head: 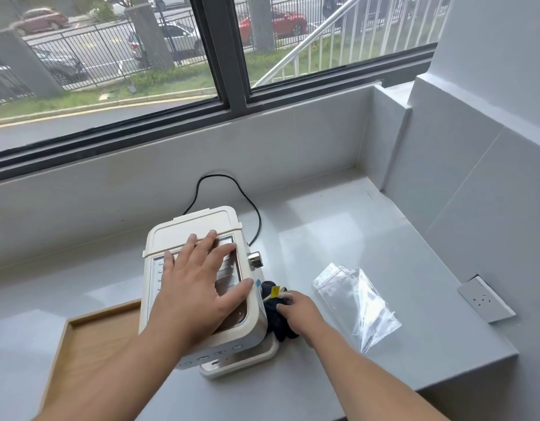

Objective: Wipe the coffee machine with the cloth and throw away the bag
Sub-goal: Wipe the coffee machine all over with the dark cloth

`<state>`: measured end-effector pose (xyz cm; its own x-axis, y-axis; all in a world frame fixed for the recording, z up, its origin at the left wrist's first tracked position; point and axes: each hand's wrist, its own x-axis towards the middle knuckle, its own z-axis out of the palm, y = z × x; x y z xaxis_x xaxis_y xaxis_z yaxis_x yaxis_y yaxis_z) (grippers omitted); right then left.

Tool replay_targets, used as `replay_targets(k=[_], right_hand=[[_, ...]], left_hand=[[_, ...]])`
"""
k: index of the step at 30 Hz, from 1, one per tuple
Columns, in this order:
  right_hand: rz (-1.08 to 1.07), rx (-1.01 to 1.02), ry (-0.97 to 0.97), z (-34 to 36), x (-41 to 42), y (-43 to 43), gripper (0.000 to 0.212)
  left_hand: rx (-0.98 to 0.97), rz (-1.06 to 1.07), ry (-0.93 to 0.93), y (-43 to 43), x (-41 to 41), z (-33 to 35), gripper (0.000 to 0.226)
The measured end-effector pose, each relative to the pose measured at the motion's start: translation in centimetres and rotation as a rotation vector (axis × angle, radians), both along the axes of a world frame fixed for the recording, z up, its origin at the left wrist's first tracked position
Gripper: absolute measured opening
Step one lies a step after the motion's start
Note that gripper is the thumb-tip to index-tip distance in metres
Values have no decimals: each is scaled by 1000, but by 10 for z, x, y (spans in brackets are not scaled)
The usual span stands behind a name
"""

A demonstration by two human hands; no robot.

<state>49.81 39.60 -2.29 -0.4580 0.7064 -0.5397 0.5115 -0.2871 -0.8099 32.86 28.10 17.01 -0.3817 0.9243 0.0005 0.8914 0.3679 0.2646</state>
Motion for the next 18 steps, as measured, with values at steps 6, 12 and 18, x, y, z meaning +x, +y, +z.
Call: replay_targets(k=[6, 12, 18], right_hand=[[5, -343, 27, -3, -3, 38, 45], [57, -336, 15, 15, -36, 66, 32], [39, -263, -43, 38, -87, 78, 31]], left_hand=[[-6, 4, -5, 0, -1, -2, 82], [-11, 4, 3, 0, -3, -4, 81], [-3, 3, -6, 1, -4, -7, 80]])
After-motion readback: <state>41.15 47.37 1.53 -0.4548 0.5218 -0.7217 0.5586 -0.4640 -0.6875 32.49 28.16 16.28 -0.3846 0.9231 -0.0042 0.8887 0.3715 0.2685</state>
